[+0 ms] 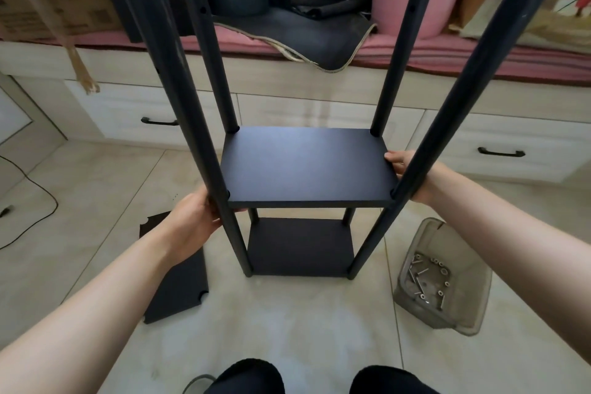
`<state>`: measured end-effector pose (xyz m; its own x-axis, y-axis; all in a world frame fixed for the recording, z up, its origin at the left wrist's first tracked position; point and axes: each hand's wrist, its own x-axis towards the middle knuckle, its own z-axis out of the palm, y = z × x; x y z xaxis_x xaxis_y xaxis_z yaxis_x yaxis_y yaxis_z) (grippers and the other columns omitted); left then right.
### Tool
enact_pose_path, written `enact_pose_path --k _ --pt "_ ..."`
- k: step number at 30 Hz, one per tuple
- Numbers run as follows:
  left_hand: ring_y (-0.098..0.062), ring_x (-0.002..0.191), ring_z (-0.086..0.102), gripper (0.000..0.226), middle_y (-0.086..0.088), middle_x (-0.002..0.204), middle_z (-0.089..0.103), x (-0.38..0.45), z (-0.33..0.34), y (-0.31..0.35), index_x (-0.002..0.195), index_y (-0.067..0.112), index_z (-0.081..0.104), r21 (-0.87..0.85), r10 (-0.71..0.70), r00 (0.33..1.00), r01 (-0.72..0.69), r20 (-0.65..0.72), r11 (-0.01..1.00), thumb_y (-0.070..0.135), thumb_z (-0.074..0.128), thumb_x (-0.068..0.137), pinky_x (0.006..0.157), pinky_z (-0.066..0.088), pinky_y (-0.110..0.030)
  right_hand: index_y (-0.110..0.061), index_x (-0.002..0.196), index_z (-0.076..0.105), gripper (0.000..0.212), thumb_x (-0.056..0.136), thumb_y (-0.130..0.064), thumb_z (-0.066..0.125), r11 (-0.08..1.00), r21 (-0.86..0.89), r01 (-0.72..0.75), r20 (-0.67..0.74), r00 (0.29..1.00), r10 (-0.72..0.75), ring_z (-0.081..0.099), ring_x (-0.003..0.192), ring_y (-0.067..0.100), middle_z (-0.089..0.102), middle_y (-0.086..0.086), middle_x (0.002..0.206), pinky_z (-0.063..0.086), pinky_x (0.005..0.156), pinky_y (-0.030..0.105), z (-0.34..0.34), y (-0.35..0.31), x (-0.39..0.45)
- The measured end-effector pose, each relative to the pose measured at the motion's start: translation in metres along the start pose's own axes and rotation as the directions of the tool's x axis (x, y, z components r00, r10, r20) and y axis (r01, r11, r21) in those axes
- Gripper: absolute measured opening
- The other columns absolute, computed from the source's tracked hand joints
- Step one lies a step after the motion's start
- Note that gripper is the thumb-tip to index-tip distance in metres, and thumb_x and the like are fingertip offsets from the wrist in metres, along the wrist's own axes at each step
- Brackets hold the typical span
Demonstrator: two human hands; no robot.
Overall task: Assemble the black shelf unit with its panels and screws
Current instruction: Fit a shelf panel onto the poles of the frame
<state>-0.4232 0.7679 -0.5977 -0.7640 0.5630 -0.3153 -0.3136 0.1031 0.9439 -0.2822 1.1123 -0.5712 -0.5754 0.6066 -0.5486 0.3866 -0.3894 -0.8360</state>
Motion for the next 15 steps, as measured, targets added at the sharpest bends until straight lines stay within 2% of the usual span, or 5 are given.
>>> enact_pose_path --k 3,6,8,11,15 --pt "-0.028 0.107 0.070 0.035 -0.010 0.113 0.072 -0.001 -0.004 -0.002 0.118 0.014 0.064 -0.033 -0.003 1.000 0.003 -0.006 0.999 0.036 0.039 0.108 0.089 0.050 -0.039 -0.008 0.093 0.066 0.014 0.092 -0.022 0.067 1.000 -0.007 0.024 0.006 1.000 -0.024 0.069 0.073 0.020 0.069 0.005 0.089 0.053 0.049 0.026 -0.001 0.003 -0.005" --pt "-0.027 0.103 0.070 0.032 -0.007 0.103 0.072 -0.002 -0.007 -0.002 0.105 0.014 0.068 -0.031 -0.013 1.000 0.014 0.006 0.999 0.037 0.045 0.106 0.084 0.049 -0.036 -0.009 0.090 0.069 0.015 0.091 -0.023 0.069 0.999 0.008 0.046 0.014 0.999 -0.046 0.072 0.058 0.018 0.073 0.003 0.075 0.054 0.044 0.029 -0.003 0.008 -0.004" --pt "-0.027 0.101 0.068 0.031 -0.009 0.101 0.070 -0.001 -0.009 -0.001 0.097 0.016 0.070 -0.012 -0.017 1.000 0.017 0.005 1.000 0.035 0.047 0.105 0.083 0.050 -0.036 -0.009 0.089 0.069 0.014 0.092 -0.024 0.069 0.999 0.013 0.039 0.021 0.999 -0.039 0.072 0.055 0.016 0.073 0.002 0.072 0.055 0.044 0.029 -0.005 0.010 -0.001" --pt "-0.020 0.092 0.071 0.039 0.000 0.090 0.072 -0.004 -0.012 0.000 0.079 0.027 0.078 0.000 -0.012 0.998 0.012 0.061 1.000 0.038 0.050 0.104 0.076 0.055 -0.029 -0.012 0.091 0.068 0.015 0.093 -0.027 0.066 1.000 -0.018 0.020 0.013 1.000 -0.019 0.071 0.068 0.017 0.072 0.001 0.084 0.053 0.052 0.028 -0.006 0.011 0.004" --pt "-0.010 0.084 0.071 0.037 0.005 0.087 0.072 -0.009 -0.013 -0.003 0.084 0.031 0.080 -0.010 -0.014 0.993 0.015 0.121 1.000 0.045 0.050 0.101 0.074 0.054 -0.024 -0.012 0.092 0.066 0.015 0.096 -0.026 0.062 0.999 -0.040 0.019 0.007 1.000 -0.018 0.066 0.075 0.015 0.068 0.000 0.091 0.049 0.059 0.031 -0.003 0.010 0.007"
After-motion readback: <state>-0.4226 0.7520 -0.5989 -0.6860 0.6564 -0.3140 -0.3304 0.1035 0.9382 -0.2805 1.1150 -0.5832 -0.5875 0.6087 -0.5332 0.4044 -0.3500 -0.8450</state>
